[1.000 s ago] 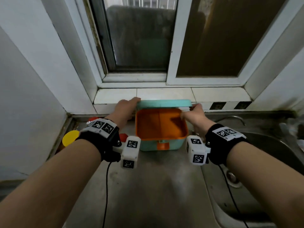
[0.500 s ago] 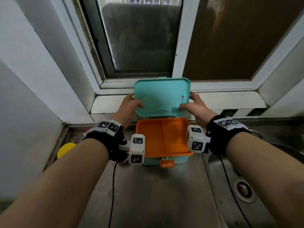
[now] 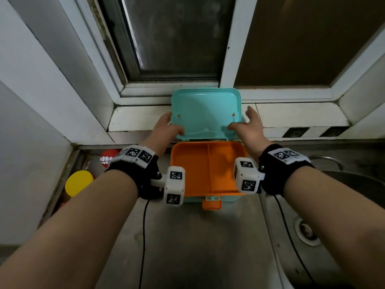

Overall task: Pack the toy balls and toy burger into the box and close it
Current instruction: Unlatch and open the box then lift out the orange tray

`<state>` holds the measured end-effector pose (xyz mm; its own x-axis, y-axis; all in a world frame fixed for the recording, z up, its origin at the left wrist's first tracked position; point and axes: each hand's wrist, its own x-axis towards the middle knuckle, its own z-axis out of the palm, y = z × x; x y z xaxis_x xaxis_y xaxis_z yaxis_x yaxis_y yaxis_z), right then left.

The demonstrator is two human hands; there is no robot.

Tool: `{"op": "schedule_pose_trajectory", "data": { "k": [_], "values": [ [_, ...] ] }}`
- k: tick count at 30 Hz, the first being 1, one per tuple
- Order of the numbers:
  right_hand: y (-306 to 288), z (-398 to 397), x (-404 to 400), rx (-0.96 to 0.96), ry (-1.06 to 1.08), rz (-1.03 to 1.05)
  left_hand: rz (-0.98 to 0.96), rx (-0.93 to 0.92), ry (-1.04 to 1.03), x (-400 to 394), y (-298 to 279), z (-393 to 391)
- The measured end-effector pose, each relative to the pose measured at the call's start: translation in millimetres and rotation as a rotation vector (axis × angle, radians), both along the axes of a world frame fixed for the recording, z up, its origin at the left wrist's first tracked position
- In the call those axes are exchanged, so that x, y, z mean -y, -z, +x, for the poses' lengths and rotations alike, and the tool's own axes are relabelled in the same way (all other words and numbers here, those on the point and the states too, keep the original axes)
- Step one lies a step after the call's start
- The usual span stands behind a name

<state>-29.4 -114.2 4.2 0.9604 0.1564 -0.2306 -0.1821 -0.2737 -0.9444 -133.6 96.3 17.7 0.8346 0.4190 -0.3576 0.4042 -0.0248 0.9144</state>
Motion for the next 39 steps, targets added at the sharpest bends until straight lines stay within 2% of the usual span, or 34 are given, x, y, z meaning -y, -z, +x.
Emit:
{"op": "schedule_pose_trajectory", "data": {
  "k": [2,3,8,10,16,24,28,33,37,39],
  "values": [
    [14.8,-10.9,-18.4,0.097,0.086,-0.119,0.249,-0.171,-0.058,-21.8,15.5,-25.3],
    [20.5,-16.6,-24.7,0.095,0.052,-0.157,0.321,-0.249,-0.064,-30.0,24.9,-35.8],
    [52.2,-44.3,-60.6,-0.148,-0.503,-0.370,0.370,-0.448,0.009,-54.8,63.5,-73.7],
    [65.0,-48.1,-67.3,-0.216,-0.614,-0.399,0.400,-0.464,0.036,-58.8,74.9,-76.2],
    [99.3,-49.7,-65.1,-0.296,-0.565,-0.409,0.467,-0.515,0.073,-57.2,94.1,-66.9],
    [82.8,-34.1,-91.1,-0.152,-0.496,-0.462,0.665,-0.476,0.086,-58.1,68.4,-32.5],
    [53.8,-11.6,-110.4,-0.049,-0.443,-0.447,0.683,-0.345,0.068,-81.6,48.4,-12.2],
    [34.7,13.2,-133.5,-0.091,-0.461,-0.414,0.632,-0.256,0.081,-107.4,38.0,7.9],
    [37.5,16.7,-155.6,-0.252,-0.635,-0.470,0.469,-0.335,0.057,-127.2,44.5,4.9],
    [43.1,15.2,-166.1,-0.283,-0.693,-0.390,0.437,-0.393,0.033,-143.5,50.4,-2.6]
  ]
}}
